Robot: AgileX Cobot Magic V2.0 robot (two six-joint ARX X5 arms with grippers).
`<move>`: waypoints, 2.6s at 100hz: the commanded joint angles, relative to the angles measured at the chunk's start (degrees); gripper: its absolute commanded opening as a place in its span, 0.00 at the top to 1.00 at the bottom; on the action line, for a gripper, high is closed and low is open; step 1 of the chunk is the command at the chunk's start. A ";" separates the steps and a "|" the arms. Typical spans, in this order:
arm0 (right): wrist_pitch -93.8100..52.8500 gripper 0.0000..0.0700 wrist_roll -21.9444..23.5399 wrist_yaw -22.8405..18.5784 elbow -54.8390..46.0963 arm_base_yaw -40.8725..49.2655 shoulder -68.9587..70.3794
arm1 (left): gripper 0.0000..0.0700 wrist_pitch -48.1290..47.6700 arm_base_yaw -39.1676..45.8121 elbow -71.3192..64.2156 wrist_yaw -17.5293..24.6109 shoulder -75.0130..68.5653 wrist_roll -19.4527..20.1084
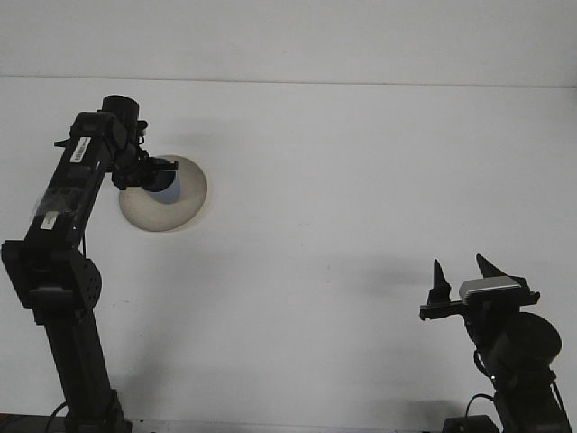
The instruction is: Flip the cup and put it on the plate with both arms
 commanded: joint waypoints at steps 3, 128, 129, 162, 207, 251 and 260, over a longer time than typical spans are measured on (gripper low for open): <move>0.77 0.29 -0.28 0.00 0.46 0.04 0.02 | 0.89 -0.17 0.39 1.14 0.24 1.97 -0.70; 0.74 0.29 -0.35 0.02 0.46 0.02 0.04 | 0.39 -9.51 -3.63 10.03 0.22 -19.06 -2.84; 0.74 0.29 -0.33 0.02 0.46 0.02 0.04 | 0.39 -9.51 -3.82 9.44 0.17 -19.61 -2.78; 0.55 0.29 -0.33 0.02 0.46 0.02 0.04 | 0.39 5.38 -8.44 -23.08 -0.61 -44.76 -4.59; 0.17 0.29 -0.28 0.00 0.46 0.02 0.04 | 0.38 32.20 -8.68 -65.83 -3.76 -82.16 -5.35; 0.42 0.29 -0.28 0.00 0.46 0.02 0.02 | 0.24 39.26 -8.68 -81.02 -4.96 -101.15 -4.07; 0.42 0.30 -0.28 0.00 0.46 0.02 0.04 | 0.38 39.26 -8.68 -81.05 -4.96 -101.50 -4.07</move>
